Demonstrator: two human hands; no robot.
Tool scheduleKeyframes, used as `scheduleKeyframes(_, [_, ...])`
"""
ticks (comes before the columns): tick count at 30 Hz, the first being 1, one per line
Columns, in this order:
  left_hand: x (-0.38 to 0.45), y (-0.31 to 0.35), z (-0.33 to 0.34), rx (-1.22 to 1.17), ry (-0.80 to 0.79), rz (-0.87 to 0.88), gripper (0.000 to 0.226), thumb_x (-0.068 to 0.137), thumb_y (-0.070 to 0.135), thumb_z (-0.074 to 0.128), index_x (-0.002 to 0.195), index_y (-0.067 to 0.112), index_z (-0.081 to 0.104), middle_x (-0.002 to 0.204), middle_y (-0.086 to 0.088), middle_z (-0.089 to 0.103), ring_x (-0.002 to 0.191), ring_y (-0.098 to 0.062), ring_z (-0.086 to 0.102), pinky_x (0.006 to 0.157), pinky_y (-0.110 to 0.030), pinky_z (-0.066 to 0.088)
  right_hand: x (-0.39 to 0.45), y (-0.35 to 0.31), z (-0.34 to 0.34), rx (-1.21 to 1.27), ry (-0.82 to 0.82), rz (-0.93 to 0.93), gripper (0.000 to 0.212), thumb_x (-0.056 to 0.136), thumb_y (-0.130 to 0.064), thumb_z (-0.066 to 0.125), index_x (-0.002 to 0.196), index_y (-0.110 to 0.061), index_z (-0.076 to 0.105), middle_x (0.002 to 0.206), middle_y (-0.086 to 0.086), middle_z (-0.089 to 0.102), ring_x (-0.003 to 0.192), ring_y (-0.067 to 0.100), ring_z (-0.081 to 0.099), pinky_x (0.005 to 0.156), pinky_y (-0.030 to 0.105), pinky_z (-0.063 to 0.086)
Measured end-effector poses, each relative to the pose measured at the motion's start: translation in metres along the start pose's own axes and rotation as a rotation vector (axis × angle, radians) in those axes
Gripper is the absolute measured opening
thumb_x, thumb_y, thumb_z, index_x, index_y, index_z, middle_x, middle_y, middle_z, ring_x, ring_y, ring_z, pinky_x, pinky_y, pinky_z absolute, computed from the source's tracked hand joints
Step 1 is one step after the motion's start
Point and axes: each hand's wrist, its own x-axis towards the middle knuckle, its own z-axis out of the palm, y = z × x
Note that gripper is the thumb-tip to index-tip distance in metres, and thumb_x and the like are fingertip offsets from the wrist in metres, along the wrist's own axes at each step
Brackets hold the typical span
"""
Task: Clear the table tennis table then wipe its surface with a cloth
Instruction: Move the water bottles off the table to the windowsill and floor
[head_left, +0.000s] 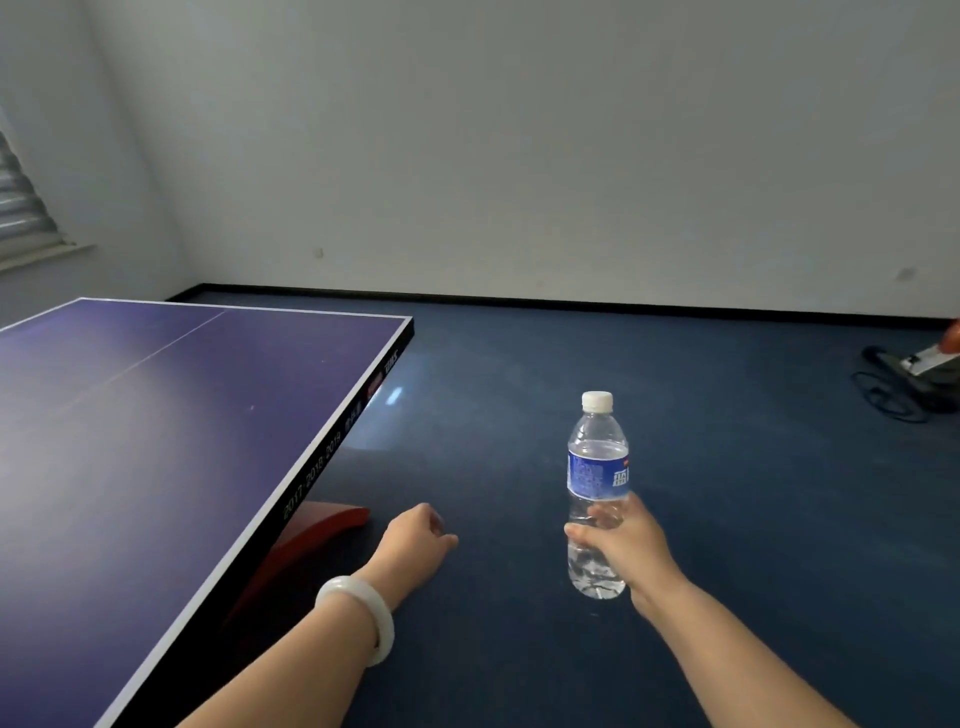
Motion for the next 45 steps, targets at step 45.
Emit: scheduleKeyframes(45, [0.976, 0.205, -0.153, -0.219, 0.275, -0.32, 0.037, 0.089, 0.031, 0.066, 0.12, 0.014, 0.056, 0.114, -0.001, 0.06, 0.097, -0.018, 0.057, 0.08, -0.025, 0.044, 1.07, -0.237, 0.265, -0.209, -0.566, -0.112, 0.04, 0.07, -0.001, 0.082, 0.099, -0.015, 0.059, 0.091, 0.001, 0.07, 0.083, 0.013, 0.067, 0.066, 0.02, 0.048])
